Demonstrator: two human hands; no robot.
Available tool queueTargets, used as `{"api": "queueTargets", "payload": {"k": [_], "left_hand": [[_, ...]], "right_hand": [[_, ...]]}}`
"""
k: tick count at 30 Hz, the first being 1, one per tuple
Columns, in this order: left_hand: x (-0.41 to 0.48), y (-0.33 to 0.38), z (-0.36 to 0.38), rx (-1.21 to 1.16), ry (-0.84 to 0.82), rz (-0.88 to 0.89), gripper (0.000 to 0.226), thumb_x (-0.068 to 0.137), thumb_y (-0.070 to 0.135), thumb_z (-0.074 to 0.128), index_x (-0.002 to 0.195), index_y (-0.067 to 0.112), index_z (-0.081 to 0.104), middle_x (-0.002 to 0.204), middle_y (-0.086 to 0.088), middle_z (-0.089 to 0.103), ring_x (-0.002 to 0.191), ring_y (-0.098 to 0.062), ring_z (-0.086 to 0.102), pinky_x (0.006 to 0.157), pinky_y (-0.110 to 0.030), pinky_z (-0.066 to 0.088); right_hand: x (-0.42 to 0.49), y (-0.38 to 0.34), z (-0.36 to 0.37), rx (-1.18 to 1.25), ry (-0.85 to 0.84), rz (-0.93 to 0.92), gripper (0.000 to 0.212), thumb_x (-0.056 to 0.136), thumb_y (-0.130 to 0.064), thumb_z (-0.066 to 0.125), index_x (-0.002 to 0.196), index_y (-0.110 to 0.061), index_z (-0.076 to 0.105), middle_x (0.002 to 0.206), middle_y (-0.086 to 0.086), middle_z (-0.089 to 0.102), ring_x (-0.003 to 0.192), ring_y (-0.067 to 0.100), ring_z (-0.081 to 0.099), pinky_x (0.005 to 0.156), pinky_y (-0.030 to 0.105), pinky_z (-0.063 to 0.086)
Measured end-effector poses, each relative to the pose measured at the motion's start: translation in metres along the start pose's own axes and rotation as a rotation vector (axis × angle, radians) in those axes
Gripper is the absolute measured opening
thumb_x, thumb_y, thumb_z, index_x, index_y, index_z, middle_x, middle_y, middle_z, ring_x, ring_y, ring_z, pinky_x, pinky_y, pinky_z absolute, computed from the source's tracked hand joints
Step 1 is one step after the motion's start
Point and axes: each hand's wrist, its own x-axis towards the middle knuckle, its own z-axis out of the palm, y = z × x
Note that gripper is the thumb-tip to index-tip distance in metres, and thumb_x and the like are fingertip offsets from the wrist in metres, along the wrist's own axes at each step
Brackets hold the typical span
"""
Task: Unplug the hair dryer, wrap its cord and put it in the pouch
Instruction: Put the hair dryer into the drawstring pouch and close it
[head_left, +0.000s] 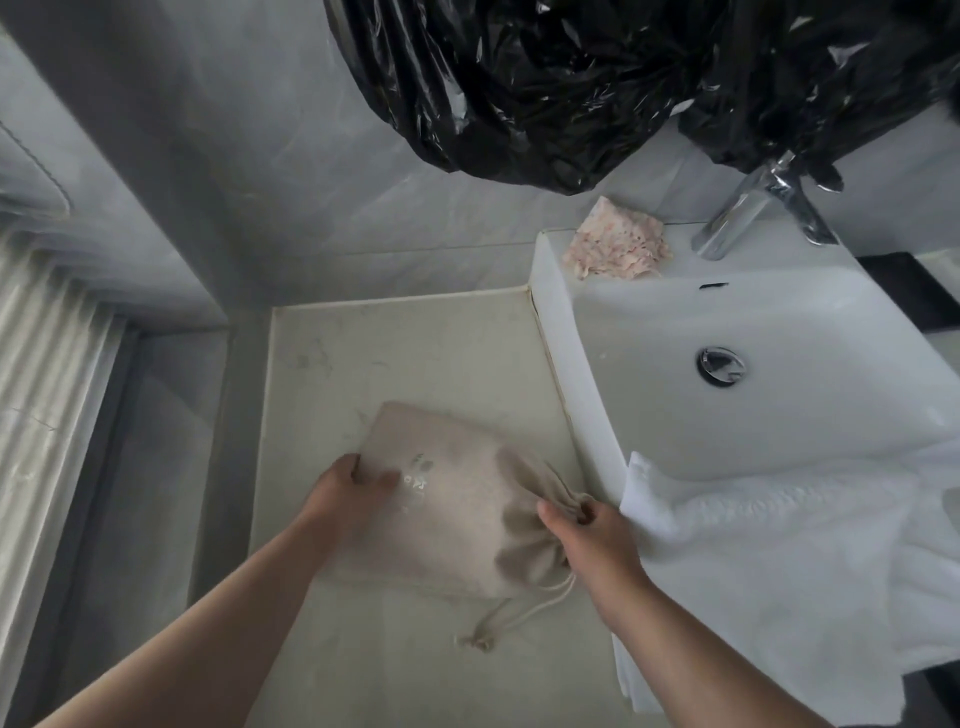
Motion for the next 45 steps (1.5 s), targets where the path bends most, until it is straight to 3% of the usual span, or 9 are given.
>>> {"api": "queueTargets", "payload": {"k": [3, 7, 9, 13, 15, 20, 24, 31, 45], "left_hand": [[0.005, 0.006, 0.004, -0.02, -0.016, -0.02, 0.031, 0.084, 0.036, 0.073, 0.096, 0.01, 0.065, 0.082, -0.001, 0.069, 0.069, -0.017, 0.062, 0.059, -0.027, 0.049], [0.011, 0.003, 0.003, -0.232, -0.092, -0.111, 0.042, 0.067, 0.026, 0.086, 0.097, 0.002, 0.07, 0.086, -0.014, 0.075, 0.077, -0.032, 0.071, 0.074, -0.044, 0.059], [0.011, -0.003, -0.001, -0.359, -0.131, -0.143, 0.052, 0.06, 0.025, 0.084, 0.103, 0.001, 0.067, 0.092, -0.021, 0.074, 0.08, -0.038, 0.072, 0.077, -0.055, 0.058], [0.003, -0.004, -0.017, -0.517, -0.107, -0.106, 0.03, 0.083, 0.008, 0.074, 0.109, 0.0, 0.061, 0.098, -0.026, 0.07, 0.081, -0.035, 0.068, 0.077, -0.051, 0.056], [-0.003, -0.001, -0.031, -0.575, -0.09, -0.051, 0.036, 0.076, 0.013, 0.078, 0.107, 0.002, 0.064, 0.1, -0.028, 0.07, 0.083, -0.038, 0.069, 0.078, -0.054, 0.056], [-0.036, 0.018, -0.066, -0.728, -0.142, 0.091, 0.032, 0.081, 0.017, 0.073, 0.106, -0.001, 0.067, 0.103, -0.028, 0.071, 0.087, -0.038, 0.069, 0.084, -0.052, 0.054], [-0.068, 0.034, -0.071, -0.753, -0.195, 0.185, 0.029, 0.086, 0.018, 0.071, 0.108, -0.001, 0.067, 0.101, -0.024, 0.074, 0.09, -0.038, 0.071, 0.086, -0.053, 0.053], [-0.118, 0.079, -0.049, -0.761, -0.252, 0.24, 0.026, 0.1, 0.023, 0.051, 0.108, 0.006, 0.07, 0.101, -0.016, 0.077, 0.093, -0.032, 0.072, 0.087, -0.046, 0.054], [-0.243, 0.137, 0.082, -0.63, -0.28, 0.342, 0.027, 0.096, 0.026, 0.061, 0.113, 0.006, 0.059, 0.11, -0.019, 0.07, 0.097, -0.033, 0.068, 0.082, -0.045, 0.053]], "right_hand": [[0.011, -0.001, 0.005, 0.195, -0.206, 0.184, 0.061, 0.061, -0.057, 0.081, 0.108, -0.021, 0.068, 0.102, 0.001, 0.076, 0.09, 0.019, 0.072, 0.081, 0.035, 0.058], [0.022, 0.0, 0.012, 0.459, -0.3, 0.265, 0.055, 0.067, -0.032, 0.086, 0.116, -0.017, 0.066, 0.106, 0.008, 0.077, 0.097, 0.027, 0.073, 0.09, 0.046, 0.057], [0.022, 0.001, 0.014, 0.466, -0.297, 0.235, 0.056, 0.067, -0.026, 0.087, 0.118, -0.014, 0.065, 0.106, 0.01, 0.076, 0.097, 0.027, 0.073, 0.088, 0.045, 0.057], [0.015, -0.01, 0.015, 0.394, -0.223, 0.135, 0.038, 0.076, -0.013, 0.079, 0.112, -0.014, 0.067, 0.1, 0.009, 0.077, 0.092, 0.027, 0.074, 0.087, 0.048, 0.058], [0.007, -0.023, 0.013, 0.407, -0.224, 0.09, 0.038, 0.075, -0.013, 0.079, 0.111, -0.012, 0.068, 0.099, 0.012, 0.077, 0.092, 0.029, 0.074, 0.087, 0.051, 0.057], [-0.028, -0.066, -0.008, 0.534, -0.366, -0.007, 0.02, 0.079, -0.015, 0.073, 0.099, -0.009, 0.071, 0.096, 0.014, 0.076, 0.09, 0.027, 0.074, 0.073, 0.036, 0.059], [-0.06, -0.082, -0.038, 0.605, -0.481, -0.091, 0.046, 0.08, -0.013, 0.073, 0.124, -0.011, 0.064, 0.121, 0.015, 0.07, 0.114, 0.031, 0.066, 0.1, 0.045, 0.049], [-0.097, -0.066, -0.1, 0.646, -0.359, -0.191, 0.056, 0.073, -0.022, 0.076, 0.127, -0.013, 0.061, 0.123, 0.014, 0.069, 0.114, 0.029, 0.066, 0.092, 0.042, 0.052], [-0.15, 0.029, -0.264, 0.765, -0.183, -0.28, 0.056, 0.073, -0.024, 0.075, 0.126, -0.014, 0.06, 0.12, 0.012, 0.071, 0.111, 0.029, 0.068, 0.096, 0.047, 0.051]]}}
